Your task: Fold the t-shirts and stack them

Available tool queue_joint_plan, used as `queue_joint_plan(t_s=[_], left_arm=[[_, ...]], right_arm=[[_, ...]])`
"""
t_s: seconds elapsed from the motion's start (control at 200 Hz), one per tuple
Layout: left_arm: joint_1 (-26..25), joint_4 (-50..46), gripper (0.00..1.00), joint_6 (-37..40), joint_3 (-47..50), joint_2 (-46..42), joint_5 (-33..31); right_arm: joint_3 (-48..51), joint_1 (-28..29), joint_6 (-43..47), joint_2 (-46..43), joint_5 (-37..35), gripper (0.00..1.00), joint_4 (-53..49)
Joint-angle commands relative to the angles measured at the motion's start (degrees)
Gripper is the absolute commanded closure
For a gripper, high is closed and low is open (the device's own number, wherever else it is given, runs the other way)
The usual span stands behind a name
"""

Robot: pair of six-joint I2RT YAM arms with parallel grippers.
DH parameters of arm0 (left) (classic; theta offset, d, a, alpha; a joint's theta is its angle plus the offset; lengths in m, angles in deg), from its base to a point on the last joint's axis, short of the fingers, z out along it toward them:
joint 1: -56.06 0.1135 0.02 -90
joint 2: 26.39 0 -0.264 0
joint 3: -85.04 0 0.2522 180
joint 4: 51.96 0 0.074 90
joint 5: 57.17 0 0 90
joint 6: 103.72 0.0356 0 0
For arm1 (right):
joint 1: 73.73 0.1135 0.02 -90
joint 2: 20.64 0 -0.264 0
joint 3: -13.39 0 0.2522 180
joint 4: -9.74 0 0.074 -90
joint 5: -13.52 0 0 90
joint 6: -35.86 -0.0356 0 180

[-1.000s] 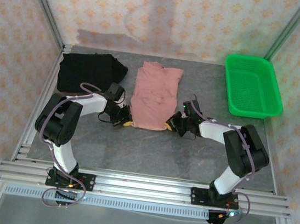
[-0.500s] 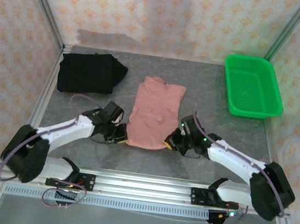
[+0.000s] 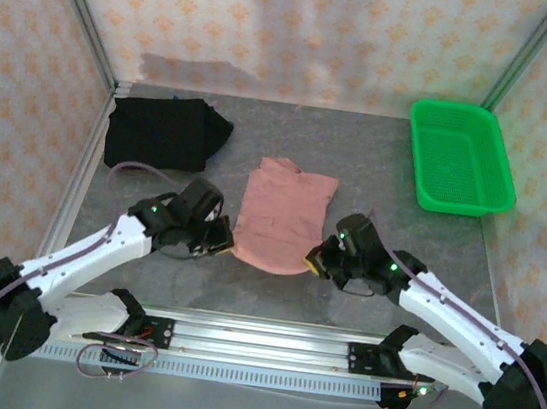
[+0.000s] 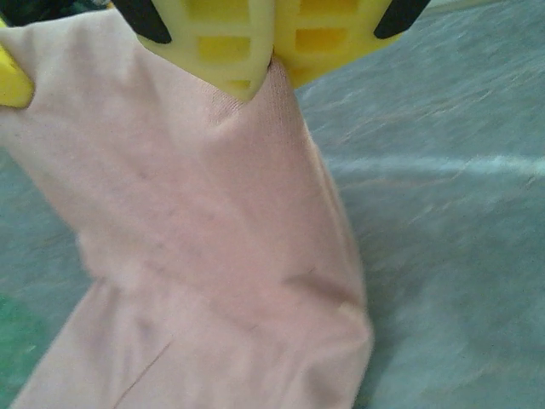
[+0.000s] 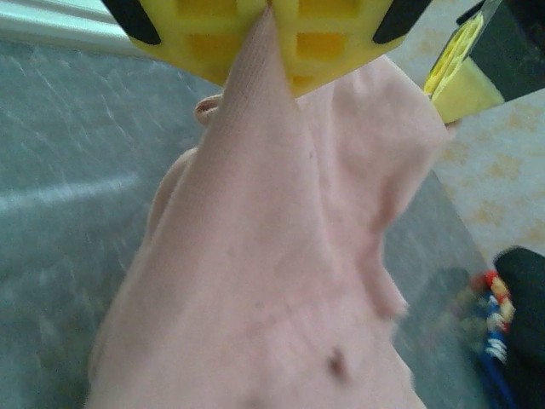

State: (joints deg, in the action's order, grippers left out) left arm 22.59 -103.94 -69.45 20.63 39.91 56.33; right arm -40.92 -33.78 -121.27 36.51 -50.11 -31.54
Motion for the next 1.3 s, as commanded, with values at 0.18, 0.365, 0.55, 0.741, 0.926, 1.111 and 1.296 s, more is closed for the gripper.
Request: queue_joint_plan(t_s=[0.18,0.365,0.55,0.741,0.926,1.111,1.296], left_arm=[[9.74,-3.83,1.0,11.31,-22.12,19.17,2.08],[14.16,-5.15,1.0,16.03,-35.59,33.27,4.01],[17.98,-4.92,1.0,17.61,-47.83,50.2,6.15],[20.86,-6.09,0.57,14.36,-67.45,61.54,9.29],[23.02,-13.72,0.37,11.0,-97.94,64.93,10.33],[23.28,-17.63,0.32,16.74,-91.74,53.05,10.06],[23.28,-6.08,0.23,22.91,-51.62,31.99,12.18]], right_arm=[[-17.46,-16.69,16.91,17.64,6.68,1.0,-6.99],[-30.73,-22.96,23.46,34.7,9.9,1.0,-9.0],[-42.43,-27.01,27.4,51.05,10.95,0.94,-10.07],[-57.13,-31.18,25.05,61.91,14.82,0.47,-5.68],[-72.77,-32.96,32.49,54.08,9.94,0.28,-14.75],[-57.51,-32.91,34.93,35.89,9.78,0.23,-14.09],[-26.97,-32.15,29.88,17.08,14.43,0.16,-2.13]])
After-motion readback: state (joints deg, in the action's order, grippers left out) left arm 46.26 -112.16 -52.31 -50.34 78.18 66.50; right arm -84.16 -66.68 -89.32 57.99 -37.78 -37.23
